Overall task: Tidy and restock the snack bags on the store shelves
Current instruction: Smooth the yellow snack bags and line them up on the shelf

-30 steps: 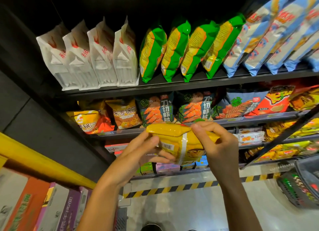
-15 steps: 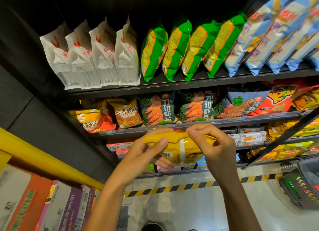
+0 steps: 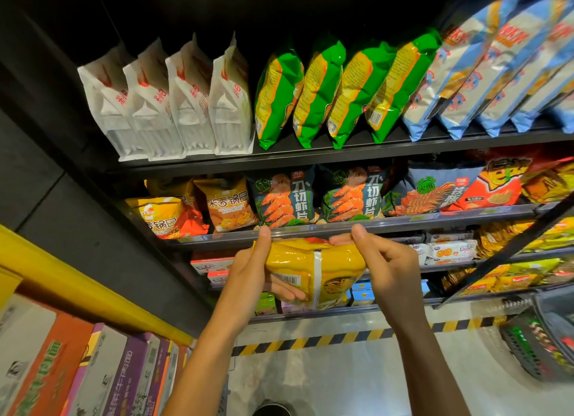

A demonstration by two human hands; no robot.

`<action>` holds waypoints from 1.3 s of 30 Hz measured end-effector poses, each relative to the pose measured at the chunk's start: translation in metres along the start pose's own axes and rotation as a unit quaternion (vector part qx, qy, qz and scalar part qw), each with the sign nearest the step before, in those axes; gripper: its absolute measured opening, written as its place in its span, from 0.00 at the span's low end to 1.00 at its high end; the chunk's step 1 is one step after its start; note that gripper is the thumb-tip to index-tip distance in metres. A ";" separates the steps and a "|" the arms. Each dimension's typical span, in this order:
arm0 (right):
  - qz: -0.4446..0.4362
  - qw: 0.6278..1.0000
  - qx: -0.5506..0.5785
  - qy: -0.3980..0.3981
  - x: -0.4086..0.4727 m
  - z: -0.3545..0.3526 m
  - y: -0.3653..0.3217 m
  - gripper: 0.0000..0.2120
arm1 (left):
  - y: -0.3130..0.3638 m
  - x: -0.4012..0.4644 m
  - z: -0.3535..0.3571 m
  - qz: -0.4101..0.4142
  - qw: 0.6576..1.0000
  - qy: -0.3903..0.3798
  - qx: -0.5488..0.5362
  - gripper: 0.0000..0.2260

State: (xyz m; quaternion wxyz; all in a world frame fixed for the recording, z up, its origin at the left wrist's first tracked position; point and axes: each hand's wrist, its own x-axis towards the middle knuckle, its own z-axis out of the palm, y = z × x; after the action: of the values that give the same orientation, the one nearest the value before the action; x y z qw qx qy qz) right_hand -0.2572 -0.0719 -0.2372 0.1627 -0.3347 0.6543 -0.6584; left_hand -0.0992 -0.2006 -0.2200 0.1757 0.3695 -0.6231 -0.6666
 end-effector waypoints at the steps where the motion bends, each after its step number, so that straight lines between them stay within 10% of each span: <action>1: 0.005 1.000 -0.004 -0.001 0.000 -0.001 0.001 0.16 | 0.000 0.000 0.000 -0.002 1.000 -0.002 -0.001 0.34; 15: 0.145 0.974 0.126 -0.121 0.011 -0.013 -0.006 0.24 | 0.010 0.000 0.001 0.223 0.966 -0.086 0.094 0.19; 25: -0.049 0.987 0.149 -0.031 0.028 -0.019 -0.023 0.32 | 0.025 0.024 -0.005 0.202 0.977 -0.074 -0.006 0.39; 30: -0.151 0.978 0.128 -0.068 0.058 -0.012 -0.064 0.34 | 0.085 0.041 -0.004 0.171 0.975 -0.132 -0.045 0.32; 39: -0.235 0.959 0.065 -0.147 0.144 -0.019 -0.164 0.43 | 0.205 0.052 -0.016 0.348 0.934 -0.073 -0.040 0.32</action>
State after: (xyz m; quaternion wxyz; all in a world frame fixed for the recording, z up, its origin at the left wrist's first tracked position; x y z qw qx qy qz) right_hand -0.3371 -0.1372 -0.0440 0.1192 -0.5604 0.4824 -0.6626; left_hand -0.1694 -0.2812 -0.0364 0.3649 0.0725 -0.6963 -0.6138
